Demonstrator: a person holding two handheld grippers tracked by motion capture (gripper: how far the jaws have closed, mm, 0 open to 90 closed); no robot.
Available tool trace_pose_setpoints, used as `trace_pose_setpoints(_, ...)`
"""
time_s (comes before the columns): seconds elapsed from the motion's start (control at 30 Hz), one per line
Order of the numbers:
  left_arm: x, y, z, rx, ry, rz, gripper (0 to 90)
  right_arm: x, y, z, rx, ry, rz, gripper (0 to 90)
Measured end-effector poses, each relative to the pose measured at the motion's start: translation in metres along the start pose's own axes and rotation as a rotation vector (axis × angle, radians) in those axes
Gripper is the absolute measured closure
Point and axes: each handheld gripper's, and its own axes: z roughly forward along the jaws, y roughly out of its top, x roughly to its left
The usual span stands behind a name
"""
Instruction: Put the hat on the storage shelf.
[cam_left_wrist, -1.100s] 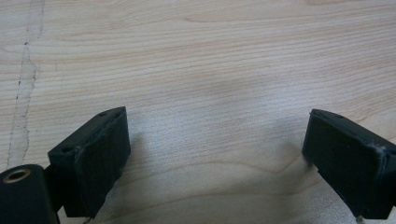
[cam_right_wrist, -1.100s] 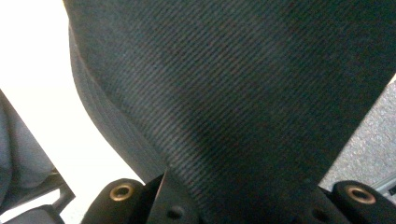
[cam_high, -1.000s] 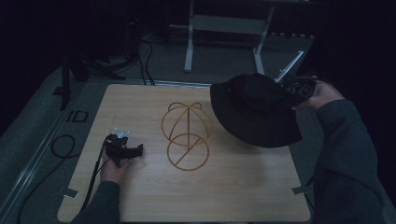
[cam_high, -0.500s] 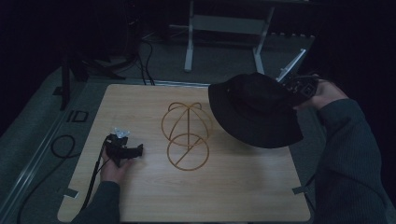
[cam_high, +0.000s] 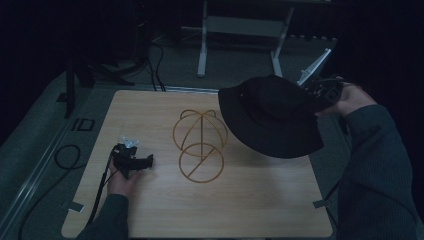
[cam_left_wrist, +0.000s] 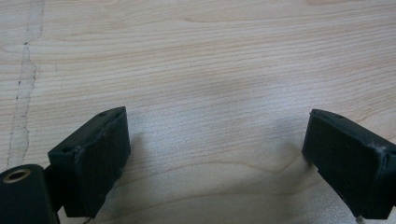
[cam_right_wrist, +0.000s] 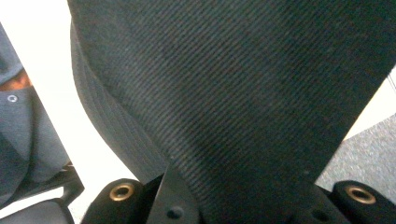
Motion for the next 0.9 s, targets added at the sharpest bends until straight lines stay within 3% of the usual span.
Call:
trace_pose_setpoints(0.27, 0.0, 0.0, 0.0, 0.001, -0.001, 0.0, 7.8, 0.004, 0.005, -0.005, -0.045, 0.015, -0.026, 86.6)
trace_pose_setpoints(0.9, 0.0, 0.0, 0.0, 0.003, -0.002, 0.001, 7.8, 0.012, 0.025, -0.014, -0.077, 0.024, -0.079, 86.6)
